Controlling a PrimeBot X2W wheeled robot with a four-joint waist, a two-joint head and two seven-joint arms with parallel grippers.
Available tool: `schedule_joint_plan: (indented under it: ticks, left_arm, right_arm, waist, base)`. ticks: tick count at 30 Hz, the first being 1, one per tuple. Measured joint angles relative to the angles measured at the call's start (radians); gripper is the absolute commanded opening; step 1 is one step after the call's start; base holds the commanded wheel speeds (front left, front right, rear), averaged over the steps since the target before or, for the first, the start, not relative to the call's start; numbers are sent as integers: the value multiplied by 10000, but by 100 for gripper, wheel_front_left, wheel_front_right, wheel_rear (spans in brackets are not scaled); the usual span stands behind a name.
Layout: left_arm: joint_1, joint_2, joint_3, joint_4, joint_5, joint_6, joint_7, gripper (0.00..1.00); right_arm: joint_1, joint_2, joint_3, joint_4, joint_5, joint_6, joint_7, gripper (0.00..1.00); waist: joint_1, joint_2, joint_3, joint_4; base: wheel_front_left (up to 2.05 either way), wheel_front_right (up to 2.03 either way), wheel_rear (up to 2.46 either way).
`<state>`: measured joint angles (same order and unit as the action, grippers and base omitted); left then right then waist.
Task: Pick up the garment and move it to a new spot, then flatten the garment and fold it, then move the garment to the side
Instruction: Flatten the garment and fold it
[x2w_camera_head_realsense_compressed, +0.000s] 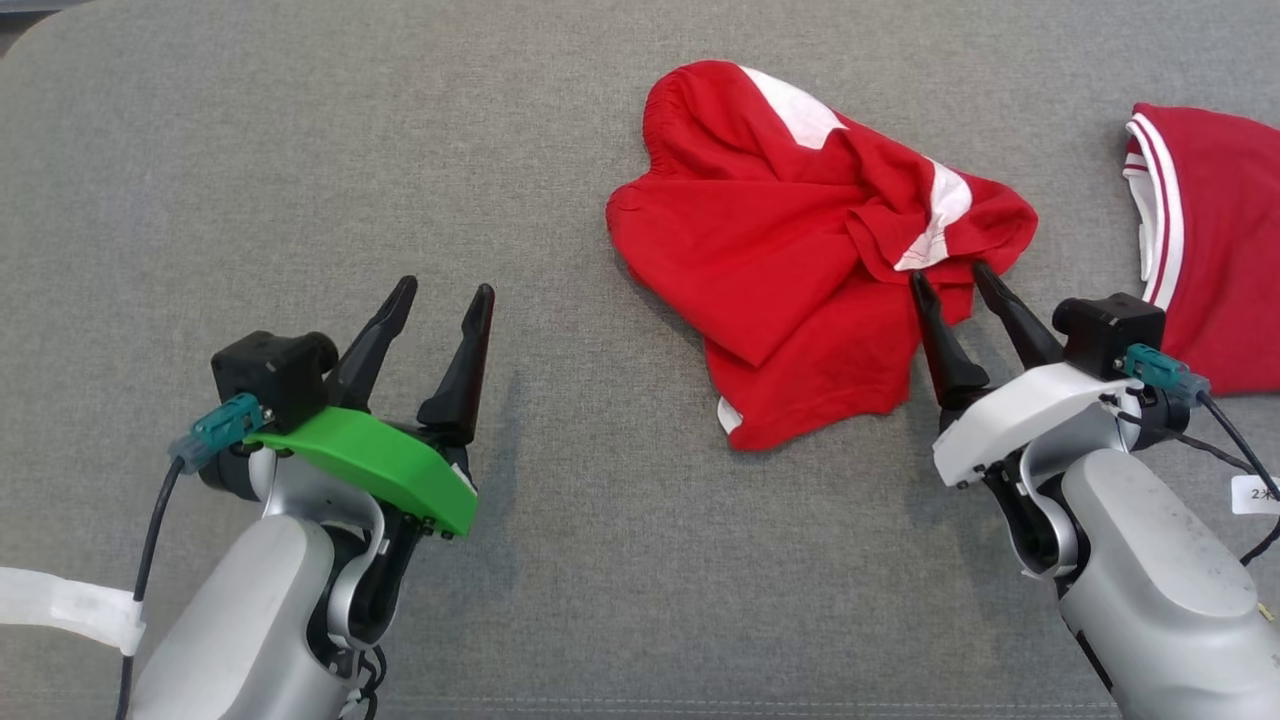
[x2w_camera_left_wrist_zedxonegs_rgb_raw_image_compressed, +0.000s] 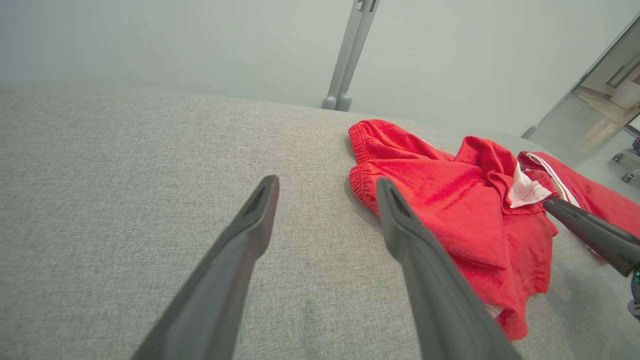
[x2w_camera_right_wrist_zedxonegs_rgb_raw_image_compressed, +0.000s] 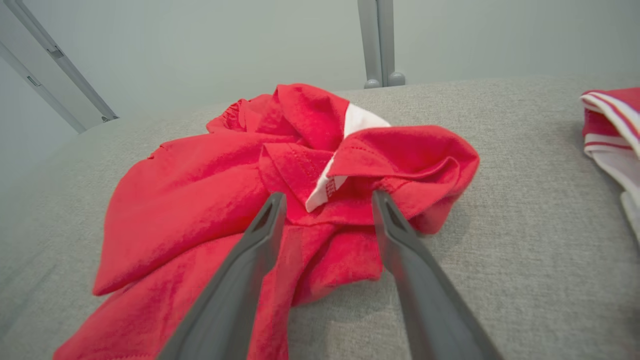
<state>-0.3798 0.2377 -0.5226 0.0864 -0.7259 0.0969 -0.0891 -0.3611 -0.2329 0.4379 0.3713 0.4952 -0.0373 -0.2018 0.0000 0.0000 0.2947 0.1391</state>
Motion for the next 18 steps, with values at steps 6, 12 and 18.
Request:
schedule_joint_plan:
  ticks: [6,12,18]
  left_arm:
    - [290,46,73,-92,0,13,-15,100]
    - [458,134,286,-345,0,98,-58,100]
    - [569,209,351,-512,0,102,-56,100]
  right_arm:
    - [-63,-58,-94,217,10,-10,-13,82]
    - [-296,148,-61,253,104,4,-21,84]
    - [-333,186,-73,345,157,4,-90,81]
  waist:
    - [0,0,88,171]
    - [0,0,111,236]
    - [0,0,138,237]
  base:
    - [0,0,0]
    - [0,0,0]
    - [0,0,0]
